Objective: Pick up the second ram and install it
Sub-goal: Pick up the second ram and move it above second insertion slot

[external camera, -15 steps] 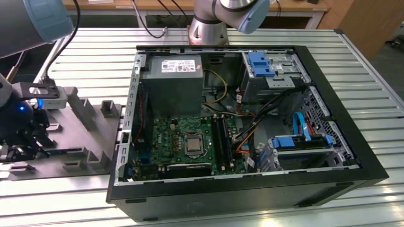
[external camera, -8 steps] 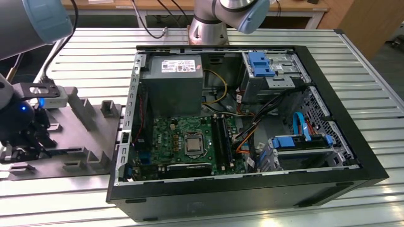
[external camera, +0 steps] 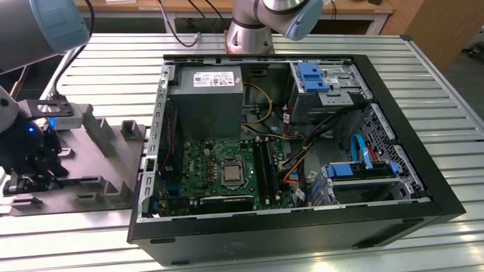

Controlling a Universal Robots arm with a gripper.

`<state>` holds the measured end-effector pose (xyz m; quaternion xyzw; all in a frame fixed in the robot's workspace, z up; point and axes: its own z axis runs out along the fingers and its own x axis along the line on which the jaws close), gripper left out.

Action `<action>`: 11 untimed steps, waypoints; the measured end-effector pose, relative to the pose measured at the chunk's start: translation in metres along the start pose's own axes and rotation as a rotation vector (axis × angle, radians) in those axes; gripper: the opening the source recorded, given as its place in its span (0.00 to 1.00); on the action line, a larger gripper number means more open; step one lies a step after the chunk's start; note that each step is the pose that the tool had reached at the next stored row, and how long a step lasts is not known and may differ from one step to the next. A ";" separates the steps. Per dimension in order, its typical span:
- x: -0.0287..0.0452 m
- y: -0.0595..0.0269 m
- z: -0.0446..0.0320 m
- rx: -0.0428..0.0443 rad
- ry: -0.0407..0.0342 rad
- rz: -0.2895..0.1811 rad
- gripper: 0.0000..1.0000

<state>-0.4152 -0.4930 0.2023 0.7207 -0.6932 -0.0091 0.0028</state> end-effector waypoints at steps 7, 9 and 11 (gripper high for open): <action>-0.0002 0.0002 0.0030 -0.0002 0.0002 0.000 0.36; -0.0002 0.0001 0.0031 -0.0001 0.0001 0.000 0.36; -0.0002 0.0001 0.0032 -0.0001 0.0001 0.000 0.34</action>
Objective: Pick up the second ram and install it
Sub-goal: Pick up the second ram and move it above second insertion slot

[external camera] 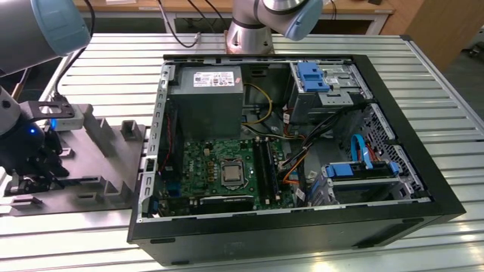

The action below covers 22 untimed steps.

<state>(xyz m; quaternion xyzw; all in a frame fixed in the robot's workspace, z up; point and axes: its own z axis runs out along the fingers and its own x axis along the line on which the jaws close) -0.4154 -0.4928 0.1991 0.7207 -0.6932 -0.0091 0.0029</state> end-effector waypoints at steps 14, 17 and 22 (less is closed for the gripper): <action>0.0000 0.0000 -0.0002 0.0000 0.0000 0.000 0.27; -0.0001 0.0001 -0.0033 0.0001 0.0000 0.000 0.27; -0.0001 0.0001 -0.0042 -0.0002 0.0001 0.000 0.27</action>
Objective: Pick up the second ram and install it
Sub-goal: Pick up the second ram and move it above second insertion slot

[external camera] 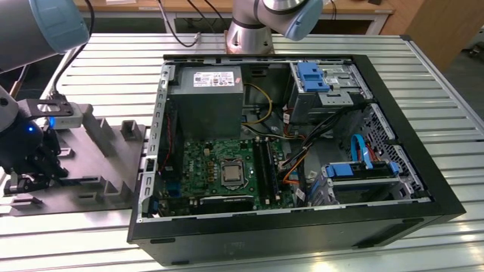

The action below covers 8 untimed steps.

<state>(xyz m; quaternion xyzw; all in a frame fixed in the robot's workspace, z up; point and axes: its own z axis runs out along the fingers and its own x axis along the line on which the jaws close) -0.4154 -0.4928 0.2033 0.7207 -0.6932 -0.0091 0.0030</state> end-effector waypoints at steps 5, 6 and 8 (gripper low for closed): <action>-0.0001 0.0000 0.0009 0.0002 -0.0001 0.000 0.27; -0.0002 0.0000 0.0010 0.0003 -0.0002 0.000 0.27; -0.0006 -0.0001 0.0011 0.0004 -0.0005 0.000 0.27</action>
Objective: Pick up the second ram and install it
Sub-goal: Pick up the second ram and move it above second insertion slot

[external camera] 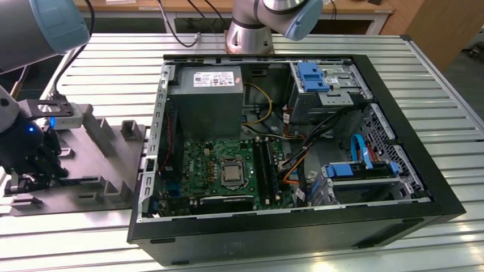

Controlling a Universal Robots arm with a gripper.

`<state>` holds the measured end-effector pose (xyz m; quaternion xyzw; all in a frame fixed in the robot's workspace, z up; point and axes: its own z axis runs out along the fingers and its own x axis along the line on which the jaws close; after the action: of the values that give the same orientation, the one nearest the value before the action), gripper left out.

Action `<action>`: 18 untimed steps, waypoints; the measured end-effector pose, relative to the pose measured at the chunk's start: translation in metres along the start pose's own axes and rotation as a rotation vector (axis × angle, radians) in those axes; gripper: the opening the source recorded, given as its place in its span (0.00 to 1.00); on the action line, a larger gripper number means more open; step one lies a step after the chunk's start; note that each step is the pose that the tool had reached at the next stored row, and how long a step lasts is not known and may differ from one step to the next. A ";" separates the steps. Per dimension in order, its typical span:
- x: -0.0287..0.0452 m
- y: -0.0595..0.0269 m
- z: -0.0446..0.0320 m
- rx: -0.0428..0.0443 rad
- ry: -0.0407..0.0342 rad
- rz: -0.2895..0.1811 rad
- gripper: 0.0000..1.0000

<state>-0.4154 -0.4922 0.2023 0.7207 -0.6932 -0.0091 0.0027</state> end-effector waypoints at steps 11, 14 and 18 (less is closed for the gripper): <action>-0.0003 0.0000 0.0012 -0.0001 -0.0022 0.000 0.27; -0.0003 0.0000 0.0014 -0.0001 -0.0022 0.000 0.26; -0.0003 0.0000 0.0015 -0.0001 -0.0022 0.000 0.19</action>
<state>-0.4154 -0.4919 0.2007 0.7207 -0.6932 -0.0099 0.0020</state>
